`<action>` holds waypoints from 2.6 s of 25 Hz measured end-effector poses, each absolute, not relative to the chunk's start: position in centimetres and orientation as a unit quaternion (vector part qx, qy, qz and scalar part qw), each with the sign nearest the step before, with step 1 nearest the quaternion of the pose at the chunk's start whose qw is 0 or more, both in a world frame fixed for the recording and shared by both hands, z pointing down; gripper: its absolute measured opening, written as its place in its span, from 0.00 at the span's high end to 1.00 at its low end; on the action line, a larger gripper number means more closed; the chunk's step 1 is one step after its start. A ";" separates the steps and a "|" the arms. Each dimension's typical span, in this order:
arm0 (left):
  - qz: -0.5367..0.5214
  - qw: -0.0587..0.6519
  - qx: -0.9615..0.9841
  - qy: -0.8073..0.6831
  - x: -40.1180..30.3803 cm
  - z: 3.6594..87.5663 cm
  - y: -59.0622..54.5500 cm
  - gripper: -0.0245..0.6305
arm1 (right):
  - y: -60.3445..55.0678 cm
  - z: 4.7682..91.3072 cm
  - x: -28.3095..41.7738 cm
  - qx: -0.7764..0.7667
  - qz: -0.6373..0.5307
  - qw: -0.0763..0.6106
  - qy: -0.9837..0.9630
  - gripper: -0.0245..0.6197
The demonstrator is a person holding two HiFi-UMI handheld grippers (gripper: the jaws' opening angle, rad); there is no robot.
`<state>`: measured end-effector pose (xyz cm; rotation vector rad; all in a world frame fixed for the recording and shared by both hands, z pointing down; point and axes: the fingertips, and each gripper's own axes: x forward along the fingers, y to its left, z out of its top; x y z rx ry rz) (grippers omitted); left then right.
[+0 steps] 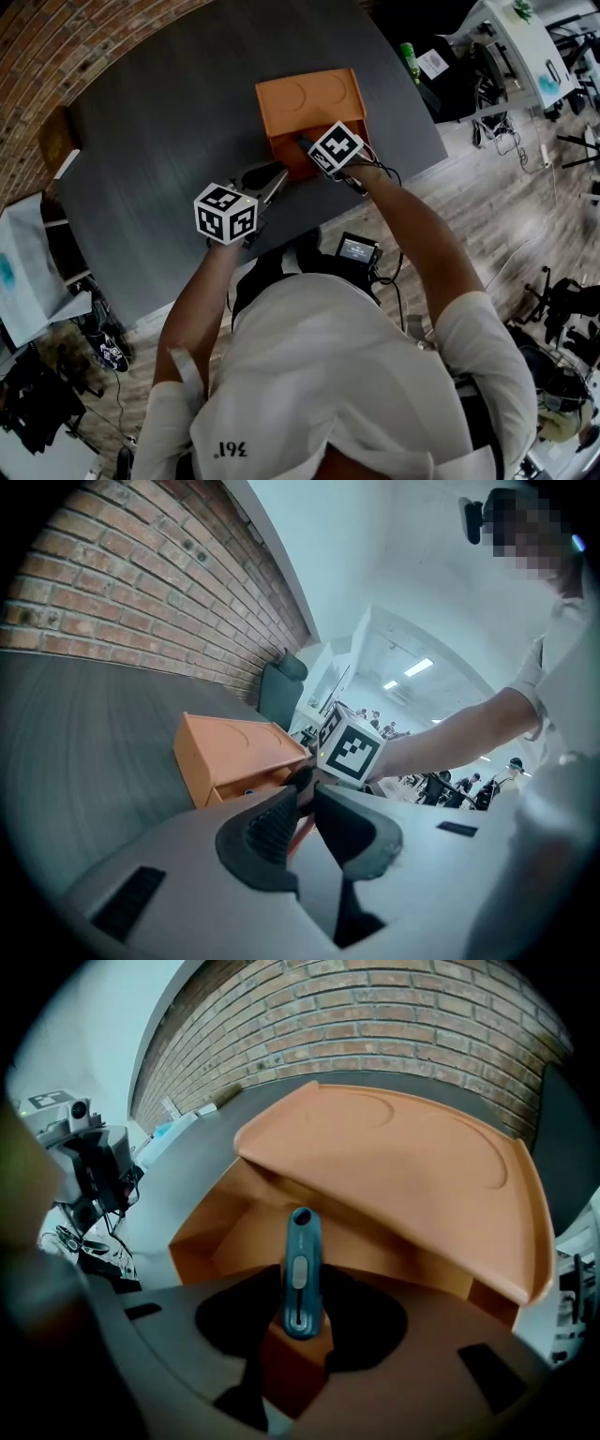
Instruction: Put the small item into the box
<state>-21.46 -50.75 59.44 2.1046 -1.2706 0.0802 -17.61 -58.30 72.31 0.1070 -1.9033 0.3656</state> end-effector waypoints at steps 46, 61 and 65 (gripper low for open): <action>-0.072 0.213 0.823 -0.521 -17.1 44.3 -50.2 0.88 | -59.5 50.5 -12.8 0.143 0.096 0.266 -0.948 0.87; -0.108 0.176 0.853 -0.478 -18.3 38.3 -45.0 0.90 | -55.3 42.8 -12.1 0.219 0.096 0.179 -0.954 0.93; -0.109 0.171 0.861 -0.467 -18.4 37.5 -43.8 0.91 | -54.2 41.4 -11.8 0.228 0.086 0.168 -0.955 0.93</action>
